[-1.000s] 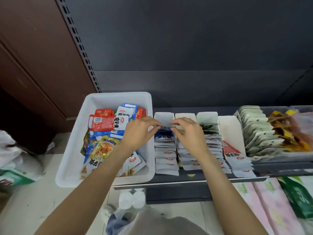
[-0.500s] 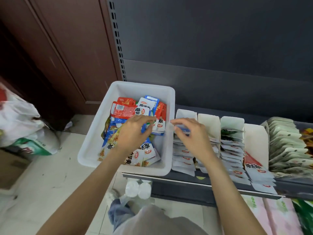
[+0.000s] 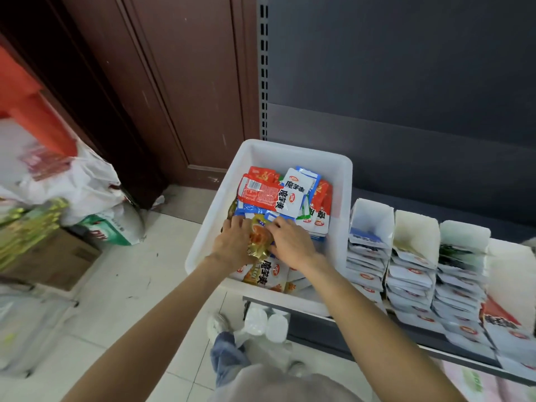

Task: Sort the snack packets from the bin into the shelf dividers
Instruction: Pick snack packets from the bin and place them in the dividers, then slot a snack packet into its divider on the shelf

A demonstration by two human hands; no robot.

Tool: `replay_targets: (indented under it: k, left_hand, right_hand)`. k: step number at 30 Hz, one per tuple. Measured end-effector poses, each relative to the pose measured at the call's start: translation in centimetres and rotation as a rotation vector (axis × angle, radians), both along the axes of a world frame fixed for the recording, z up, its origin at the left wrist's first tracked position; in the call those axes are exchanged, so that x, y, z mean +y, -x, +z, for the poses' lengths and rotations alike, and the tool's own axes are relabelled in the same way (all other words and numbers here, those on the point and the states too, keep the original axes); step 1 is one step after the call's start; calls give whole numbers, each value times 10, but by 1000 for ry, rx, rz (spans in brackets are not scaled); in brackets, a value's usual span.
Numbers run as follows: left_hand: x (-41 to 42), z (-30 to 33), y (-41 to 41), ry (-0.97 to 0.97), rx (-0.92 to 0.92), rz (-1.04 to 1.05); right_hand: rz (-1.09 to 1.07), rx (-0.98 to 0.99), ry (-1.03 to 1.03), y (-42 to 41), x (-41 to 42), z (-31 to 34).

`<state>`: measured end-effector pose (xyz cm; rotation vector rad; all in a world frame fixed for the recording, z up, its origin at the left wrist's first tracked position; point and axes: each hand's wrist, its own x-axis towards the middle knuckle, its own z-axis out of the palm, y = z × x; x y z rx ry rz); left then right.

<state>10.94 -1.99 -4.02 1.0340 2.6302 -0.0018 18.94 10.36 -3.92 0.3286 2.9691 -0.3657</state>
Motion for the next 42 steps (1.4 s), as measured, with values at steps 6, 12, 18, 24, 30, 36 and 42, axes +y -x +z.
replay_targets:
  k: [6, 12, 18, 24, 30, 36, 42]
  left_hand:
    - [3, 15, 4, -108, -70, 8]
    - [-18, 64, 11, -530, -322, 21]
    - [-20, 88, -8, -869, -756, 102]
    - [6, 78, -27, -1220, -755, 412]
    - [56, 82, -61, -1289, -743, 393]
    - [117, 93, -73, -1241, -452, 123]
    - [181, 93, -121, -911, -317, -540]
  right_hand:
    - [-99, 56, 181, -4, 4, 9]
    - [-273, 348, 521, -34, 8, 38]
    - [-502, 580, 1231, -49, 10, 83]
    - [-583, 408, 1255, -68, 7, 81]
    - [-822, 762, 1295, -97, 10, 74]
    - [-870, 1093, 483, -172, 64, 86]
    - [-760, 994, -115, -217, 112, 89]
